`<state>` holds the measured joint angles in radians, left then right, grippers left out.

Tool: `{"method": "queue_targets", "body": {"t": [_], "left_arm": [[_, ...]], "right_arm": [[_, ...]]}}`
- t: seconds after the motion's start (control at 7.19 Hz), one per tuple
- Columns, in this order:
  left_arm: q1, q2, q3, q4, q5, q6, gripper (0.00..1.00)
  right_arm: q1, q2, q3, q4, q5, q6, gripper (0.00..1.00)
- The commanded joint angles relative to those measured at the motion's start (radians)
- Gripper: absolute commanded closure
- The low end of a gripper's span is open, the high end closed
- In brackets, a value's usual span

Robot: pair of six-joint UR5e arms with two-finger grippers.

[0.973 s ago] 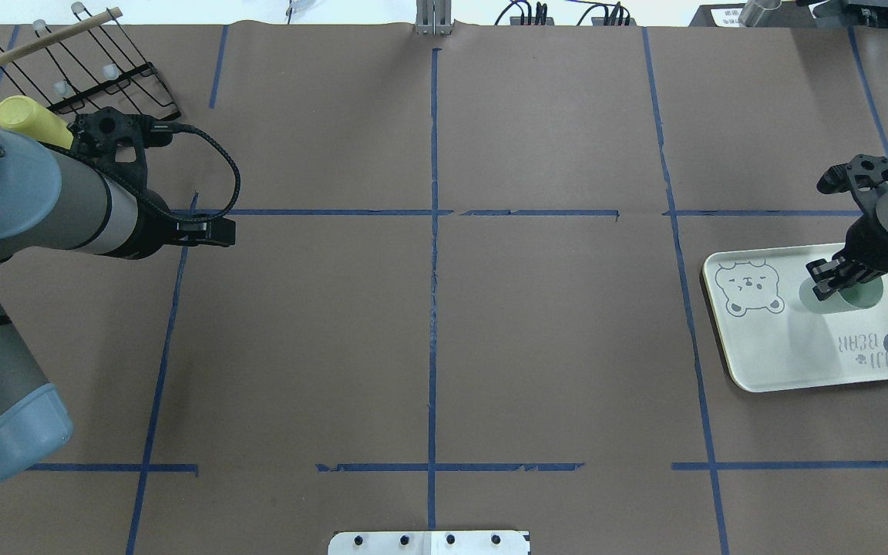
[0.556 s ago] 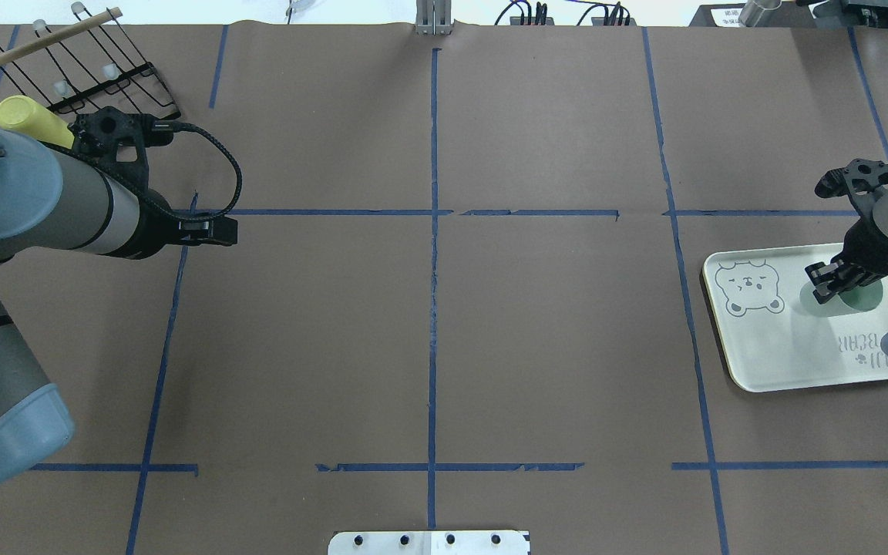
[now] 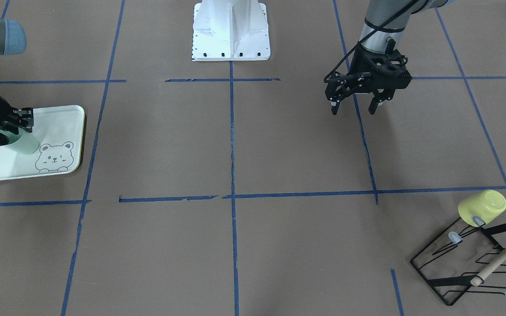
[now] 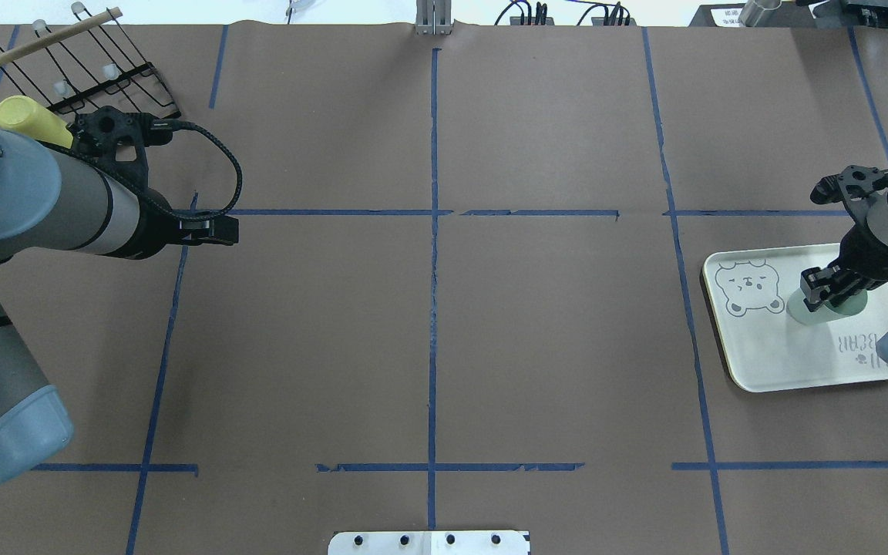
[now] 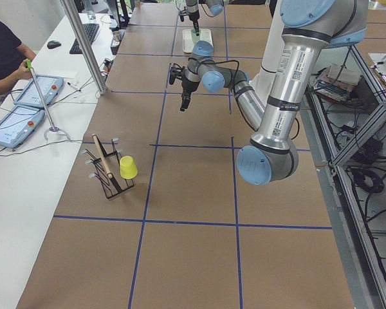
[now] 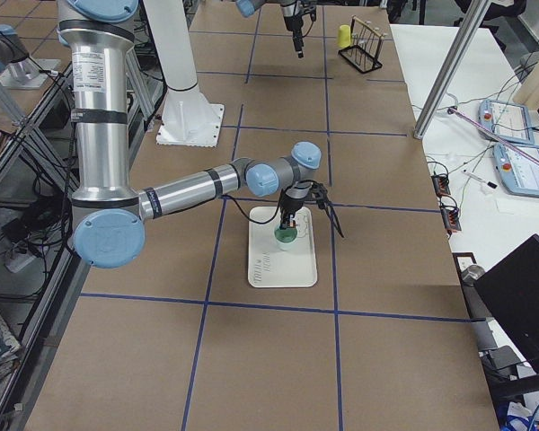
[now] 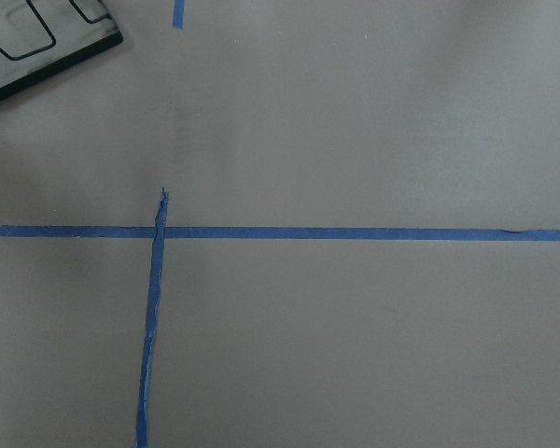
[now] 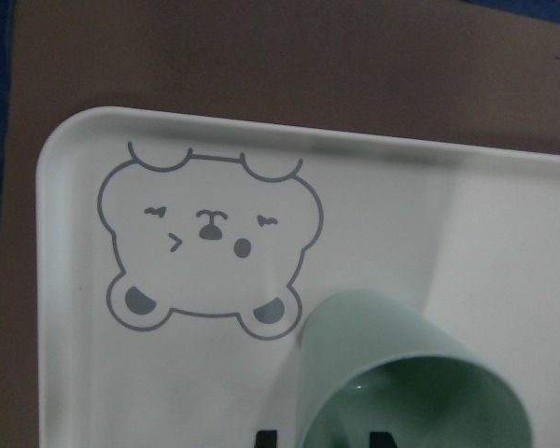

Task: Left arm grabs green cup and hands to right arm on tray

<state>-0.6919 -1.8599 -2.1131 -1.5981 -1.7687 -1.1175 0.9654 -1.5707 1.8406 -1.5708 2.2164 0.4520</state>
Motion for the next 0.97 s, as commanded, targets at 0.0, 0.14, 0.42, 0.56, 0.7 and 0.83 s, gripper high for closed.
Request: {"method": "queue_targets", "body": {"t": [0.0,0.14,0.42,0.56,0.7,0.83], "left_arm": [[0.0,-0.001,-0.01,0.0,0.0,-0.001,0.0],[-0.001,-0.001,-0.025,0.001,0.0,-0.002,0.0],[-0.005,0.02,-0.051,0.009,-0.002,0.011,0.0],[-0.008,0.053,-0.063,0.007,-0.005,0.043,0.0],[-0.027,0.074,-0.076,0.009,-0.011,0.1,0.0],[-0.078,0.109,-0.076,0.006,-0.091,0.172,0.0]], "right_arm": [[0.009,0.001,0.029,-0.002,0.003,-0.001,0.0],[0.042,-0.006,0.079,-0.003,0.014,-0.003,0.0],[0.139,-0.011,0.2,-0.11,0.017,-0.007,0.0],[0.18,-0.011,0.231,-0.174,0.017,-0.054,0.0],[0.238,-0.032,0.22,-0.196,0.017,-0.172,0.0],[0.269,-0.064,0.212,-0.196,0.019,-0.252,0.0]]}}
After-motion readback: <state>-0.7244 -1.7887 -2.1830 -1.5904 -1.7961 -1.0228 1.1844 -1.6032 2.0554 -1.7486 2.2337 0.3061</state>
